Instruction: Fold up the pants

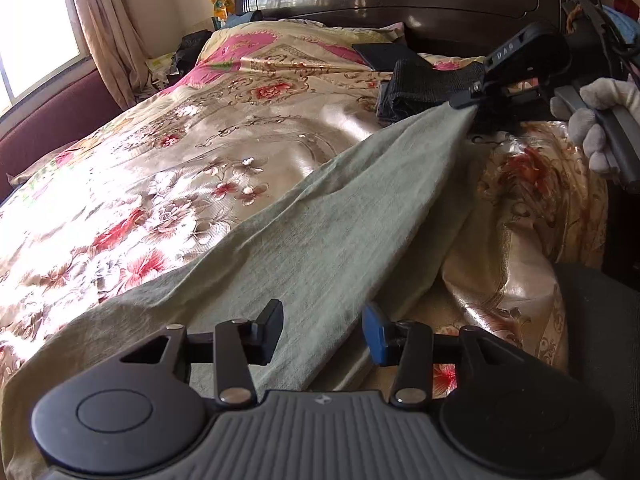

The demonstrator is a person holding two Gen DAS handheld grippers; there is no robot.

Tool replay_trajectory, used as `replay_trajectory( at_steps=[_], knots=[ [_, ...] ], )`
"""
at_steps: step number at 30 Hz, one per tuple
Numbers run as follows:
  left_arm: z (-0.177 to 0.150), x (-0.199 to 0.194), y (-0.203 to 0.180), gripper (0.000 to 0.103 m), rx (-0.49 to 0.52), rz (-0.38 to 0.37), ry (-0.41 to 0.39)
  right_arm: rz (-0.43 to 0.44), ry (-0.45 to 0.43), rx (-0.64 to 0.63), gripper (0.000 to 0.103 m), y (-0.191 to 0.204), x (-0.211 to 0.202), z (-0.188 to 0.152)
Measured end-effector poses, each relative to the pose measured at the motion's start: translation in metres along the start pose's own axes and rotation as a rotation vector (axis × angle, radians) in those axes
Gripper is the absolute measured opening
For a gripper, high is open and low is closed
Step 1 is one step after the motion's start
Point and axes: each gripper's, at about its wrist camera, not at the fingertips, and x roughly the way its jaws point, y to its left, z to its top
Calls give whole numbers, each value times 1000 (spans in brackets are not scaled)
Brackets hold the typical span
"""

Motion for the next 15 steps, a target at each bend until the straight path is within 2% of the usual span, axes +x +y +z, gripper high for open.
replay_trajectory(
  at_steps=[3, 5, 7, 13, 15],
  knots=[
    [-5, 3, -4, 57, 8, -3, 18, -140, 67, 64, 8, -29, 14, -11],
    [-8, 2, -5, 58, 13, -15, 25, -151, 54, 137, 9, -46, 11, -18],
    [-11, 3, -6, 58, 21, -19, 34, -136, 47, 157, 10, -50, 8, -20],
    [-16, 5, -4, 58, -9, -28, 34, -164, 19, 131, 17, -46, -9, -26],
    [-16, 7, -5, 58, -11, -32, 40, -191, 32, 109, 21, -45, -4, -27]
  ],
)
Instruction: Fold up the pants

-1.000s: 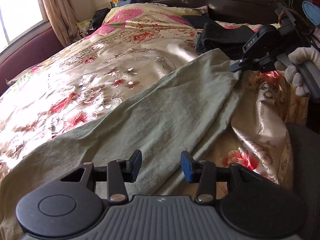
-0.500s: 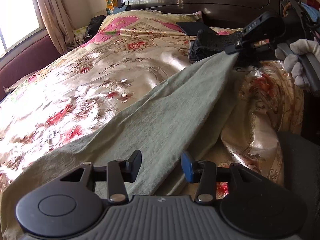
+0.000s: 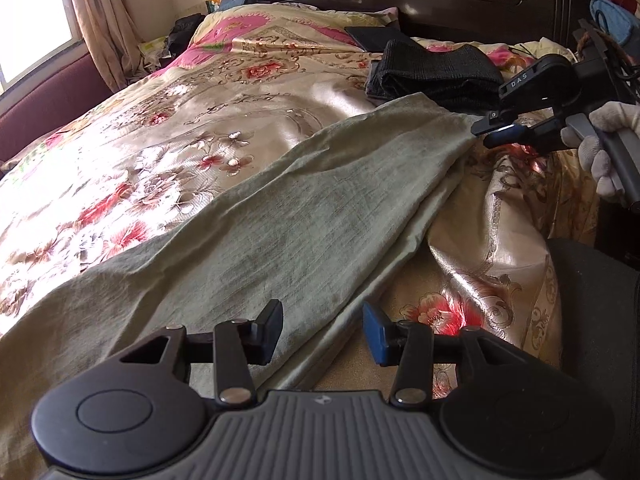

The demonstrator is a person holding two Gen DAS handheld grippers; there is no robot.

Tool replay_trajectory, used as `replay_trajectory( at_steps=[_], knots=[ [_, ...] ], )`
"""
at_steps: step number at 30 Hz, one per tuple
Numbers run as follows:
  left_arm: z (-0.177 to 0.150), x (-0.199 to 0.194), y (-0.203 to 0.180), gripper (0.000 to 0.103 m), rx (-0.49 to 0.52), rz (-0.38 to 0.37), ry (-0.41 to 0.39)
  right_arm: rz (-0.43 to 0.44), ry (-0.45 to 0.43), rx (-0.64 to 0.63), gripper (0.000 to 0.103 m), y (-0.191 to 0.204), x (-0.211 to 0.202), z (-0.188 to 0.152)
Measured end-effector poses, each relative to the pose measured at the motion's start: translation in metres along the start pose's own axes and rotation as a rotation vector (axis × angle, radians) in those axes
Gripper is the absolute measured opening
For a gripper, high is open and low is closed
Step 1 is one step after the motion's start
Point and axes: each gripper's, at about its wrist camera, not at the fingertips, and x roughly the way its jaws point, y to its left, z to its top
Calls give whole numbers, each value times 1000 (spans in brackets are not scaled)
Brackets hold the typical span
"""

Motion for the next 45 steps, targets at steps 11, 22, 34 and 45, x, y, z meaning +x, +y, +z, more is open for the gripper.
replay_trajectory(
  at_steps=[11, 22, 34, 45],
  knots=[
    [0, -4, -4, 58, 6, 3, -8, 49, 1, 11, 49, 9, 12, -8],
    [3, 0, -1, 59, 5, 8, -8, 77, 17, 66, 33, -11, 3, -8],
    [7, 2, 0, 59, -9, 2, -13, 144, -20, 126, 38, -11, 15, -8],
    [11, 9, -1, 59, 1, 14, -2, 200, -29, 100, 11, -2, 40, -3]
  ],
)
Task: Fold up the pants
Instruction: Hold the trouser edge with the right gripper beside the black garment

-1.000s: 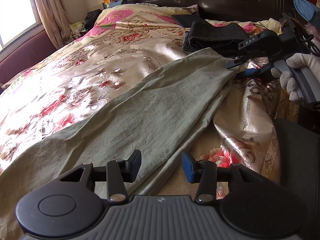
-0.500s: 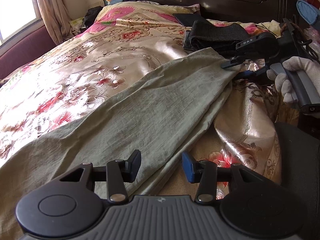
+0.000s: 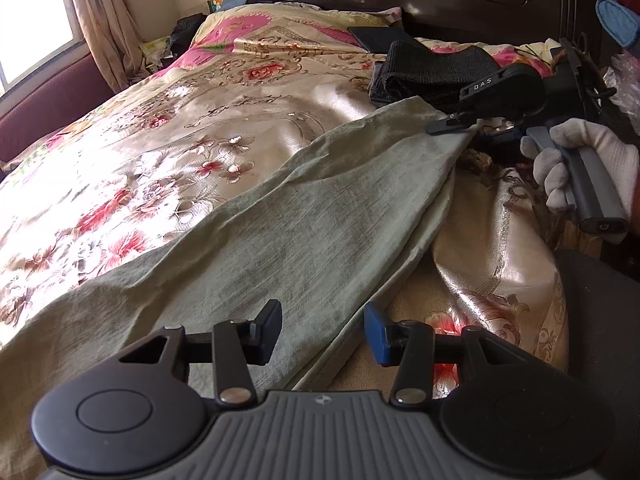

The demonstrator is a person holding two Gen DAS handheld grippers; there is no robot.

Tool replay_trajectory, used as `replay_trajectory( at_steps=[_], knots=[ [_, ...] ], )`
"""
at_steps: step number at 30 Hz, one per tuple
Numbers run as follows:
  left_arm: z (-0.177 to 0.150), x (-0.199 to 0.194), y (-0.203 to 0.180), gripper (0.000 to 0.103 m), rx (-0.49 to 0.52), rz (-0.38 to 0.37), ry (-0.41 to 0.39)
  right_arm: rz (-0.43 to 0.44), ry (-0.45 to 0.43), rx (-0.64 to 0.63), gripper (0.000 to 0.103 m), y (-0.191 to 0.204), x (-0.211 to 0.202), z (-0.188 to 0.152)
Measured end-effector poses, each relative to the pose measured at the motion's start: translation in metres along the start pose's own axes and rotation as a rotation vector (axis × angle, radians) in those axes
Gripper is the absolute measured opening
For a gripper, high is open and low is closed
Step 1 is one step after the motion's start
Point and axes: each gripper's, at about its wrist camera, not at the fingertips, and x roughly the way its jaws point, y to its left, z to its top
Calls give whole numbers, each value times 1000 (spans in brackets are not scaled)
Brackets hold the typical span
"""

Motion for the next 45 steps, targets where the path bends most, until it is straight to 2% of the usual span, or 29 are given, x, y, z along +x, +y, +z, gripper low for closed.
replay_trajectory(
  at_steps=[1, 3, 7, 8, 9, 11, 13, 14, 15, 16, 18, 20, 21, 22, 24, 26, 28, 30, 32, 34, 37, 41, 43, 44, 45],
  knots=[
    [1, -1, 0, 59, 7, 0, -2, 16, 6, 36, 6, -1, -3, 2],
    [3, -3, 0, 59, 14, 2, -10, 125, -10, 129, 5, 0, -18, 7],
    [9, -4, 0, 62, 12, 10, -42, 212, -114, 55, 5, 23, -53, 22],
    [9, -2, -1, 65, 12, 12, -42, 213, -130, 42, 5, 24, -56, 24],
    [8, 2, -2, 65, 9, 8, -35, 168, -133, 14, 6, 23, -54, 24],
    [4, 12, -5, 65, 8, -16, -5, 37, -39, -7, 10, 11, -33, 23],
    [-2, 17, -11, 65, 29, -12, 21, 10, 29, 30, 10, -3, -20, 15],
    [-4, 16, -12, 65, 36, -12, 21, 12, 31, 30, 11, -6, -18, 10],
    [-6, 14, -12, 65, 39, -17, 21, 17, 24, 26, 18, -7, -18, 7],
    [-6, 13, -11, 65, 39, -23, 23, 25, 18, 23, 37, -6, -17, 5],
    [-5, 13, -10, 66, 38, -22, 24, 76, 32, 48, 55, -5, -10, 3],
    [-5, 15, -9, 66, 33, -13, 24, 84, 40, 35, 54, -3, -3, 2],
    [-4, 15, -9, 66, 28, -8, 21, 72, 37, 22, 49, -2, 1, 2],
    [-4, 14, -9, 66, 23, -4, 14, 62, 34, 16, 31, -1, 4, 2],
    [-4, 8, -8, 66, 20, 19, -15, 68, 59, 58, 4, -3, 8, 1],
    [-5, -1, -6, 66, 17, 34, -51, 116, 47, 108, 4, -5, 2, 3],
    [-6, -6, 0, 69, 0, 46, -68, 123, -6, 91, 4, -2, -10, 6],
    [-11, 3, 9, 77, -27, 57, -31, 116, -40, 108, 4, -5, -17, 12],
    [-19, 16, 18, 78, -79, 35, 29, 58, -2, 106, 4, -7, -11, 16],
    [-22, 15, 23, 78, -123, 16, 25, 29, 36, 60, 4, -1, -7, 12],
    [-22, 7, 22, 78, -106, 25, 8, 45, 82, 72, 9, 0, -1, 7],
    [-27, 0, 26, 78, -94, 54, 3, 56, 96, 111, 22, -10, 0, 0],
    [-33, -1, 32, 78, -121, 57, 7, 72, 98, 113, 33, -9, -1, 0],
    [-34, -2, 34, 78, -132, 54, 8, 72, 98, 118, 33, -10, 1, 0],
    [-36, -3, 35, 78, -143, 54, 9, 61, 95, 119, 28, -10, 2, 1]
  ],
)
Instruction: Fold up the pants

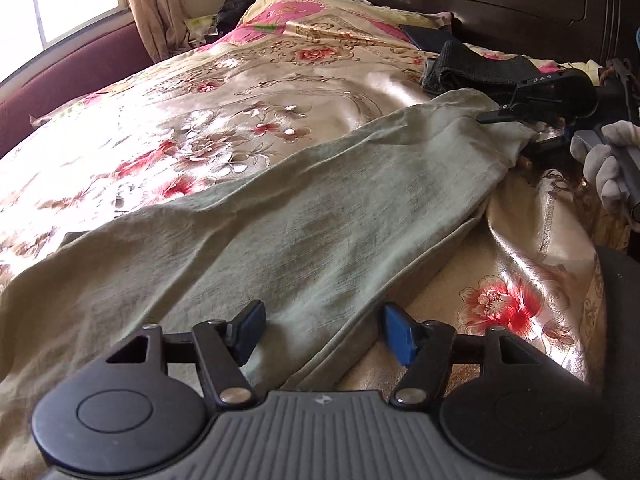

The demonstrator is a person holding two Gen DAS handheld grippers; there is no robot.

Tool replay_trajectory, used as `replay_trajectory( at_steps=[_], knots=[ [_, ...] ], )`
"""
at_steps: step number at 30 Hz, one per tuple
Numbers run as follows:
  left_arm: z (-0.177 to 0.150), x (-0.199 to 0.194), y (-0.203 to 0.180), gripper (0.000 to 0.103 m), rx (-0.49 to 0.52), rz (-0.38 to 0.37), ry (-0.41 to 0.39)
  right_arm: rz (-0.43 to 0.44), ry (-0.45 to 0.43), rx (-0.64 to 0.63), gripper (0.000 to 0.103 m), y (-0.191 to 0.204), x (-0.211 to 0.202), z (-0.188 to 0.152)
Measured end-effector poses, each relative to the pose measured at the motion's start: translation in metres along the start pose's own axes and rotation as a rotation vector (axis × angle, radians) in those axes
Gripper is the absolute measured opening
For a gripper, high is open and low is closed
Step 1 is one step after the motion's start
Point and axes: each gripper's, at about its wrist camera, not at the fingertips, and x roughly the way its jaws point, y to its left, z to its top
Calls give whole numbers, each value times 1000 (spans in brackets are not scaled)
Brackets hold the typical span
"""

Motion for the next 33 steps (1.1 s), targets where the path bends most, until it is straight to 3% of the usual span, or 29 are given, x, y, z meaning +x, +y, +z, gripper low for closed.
replay_trajectory(
  at_steps=[3, 9, 14, 17, 20, 21, 23, 24, 25, 28, 33],
  knots=[
    [-5, -3, 1, 79, -5, 5, 3, -46, -5, -9, 5, 4, 7, 3],
    [-5, -7, 3, 81, 11, 1, 22, 11, -48, 1, 4, 7, -4, 6],
    [-4, -4, 2, 81, 3, 9, 26, -44, -32, 29, 12, 5, 10, 12],
    [-5, -5, 3, 81, -11, 6, 25, -14, -13, 36, 18, -2, 10, 7],
    [-4, -5, 1, 81, -4, -10, 31, 28, -7, 49, 36, -4, 12, 8],
    [-3, -5, 0, 81, 0, -17, 36, 42, -9, 68, 35, -5, 14, 9],
    [-3, -4, -6, 81, 21, -16, 46, 29, -26, 97, 23, -7, 19, 11],
    [-4, -4, -9, 81, 38, -6, 50, 18, -27, 109, 7, -8, 21, 12],
    [-5, -5, -11, 81, 38, 0, 54, 15, -29, 123, 5, -9, 21, 12],
    [-11, -15, -15, 81, -4, -26, 67, 35, -59, 154, 4, -9, 14, 12],
    [-15, -42, -24, 81, 86, -61, 76, 8, -45, 112, 5, -8, 11, 13]
  ],
)
